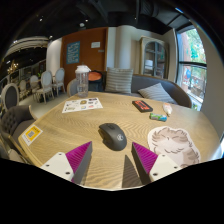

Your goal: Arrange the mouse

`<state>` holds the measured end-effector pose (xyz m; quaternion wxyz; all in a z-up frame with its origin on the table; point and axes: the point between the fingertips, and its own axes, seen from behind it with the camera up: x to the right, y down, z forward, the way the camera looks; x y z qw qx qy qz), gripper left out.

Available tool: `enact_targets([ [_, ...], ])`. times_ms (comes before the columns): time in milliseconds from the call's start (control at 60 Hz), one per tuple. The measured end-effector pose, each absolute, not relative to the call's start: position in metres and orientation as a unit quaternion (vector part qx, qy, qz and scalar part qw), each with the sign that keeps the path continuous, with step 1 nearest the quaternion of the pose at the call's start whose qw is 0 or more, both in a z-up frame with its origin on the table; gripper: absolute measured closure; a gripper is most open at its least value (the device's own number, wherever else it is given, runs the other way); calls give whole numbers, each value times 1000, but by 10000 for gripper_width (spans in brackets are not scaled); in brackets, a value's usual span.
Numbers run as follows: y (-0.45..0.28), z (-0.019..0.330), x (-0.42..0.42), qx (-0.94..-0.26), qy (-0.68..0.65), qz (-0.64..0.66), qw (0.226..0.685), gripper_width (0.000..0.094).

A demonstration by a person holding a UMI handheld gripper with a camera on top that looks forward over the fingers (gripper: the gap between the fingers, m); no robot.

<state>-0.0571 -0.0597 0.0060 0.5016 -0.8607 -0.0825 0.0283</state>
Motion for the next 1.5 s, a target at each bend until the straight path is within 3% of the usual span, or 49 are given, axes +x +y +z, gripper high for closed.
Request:
enact_targets([
  [83, -16, 15, -14, -867, -87, 13, 490, 120],
  [200, 27, 0, 16, -886, -67, 11, 459, 129],
  [250, 34, -4, -9, -890, -62, 26, 451, 156],
  [300, 46, -5, -13, -891, -62, 31, 448, 235],
  [350, 57, -8, -17, -893, -60, 31, 445, 378],
  [617, 72, -1, -21, -881, -57, 9, 469, 532],
  [700, 64, 22, -17, -872, -48, 38, 486, 533],
  [817, 43, 90, 42, -841, -25, 15, 541, 534],
  [900, 19, 101, 100, -844, -20, -34, 535, 535],
  [1033, -10, 56, 179, -867, -10, -119, 483, 537],
  [1217, -29, 6, 222, -891, 27, -115, 439, 536],
  [1383, -33, -1, 224, -897, 42, -71, 434, 418],
  [1417, -36, 1, 220, -898, 42, -61, 433, 323],
  [1467, -42, 12, 215, -891, 30, -47, 450, 101],
  [1483, -44, 18, 214, -887, 26, -45, 459, 57],
  [1500, -48, 23, 213, -883, 21, -45, 467, 84],
])
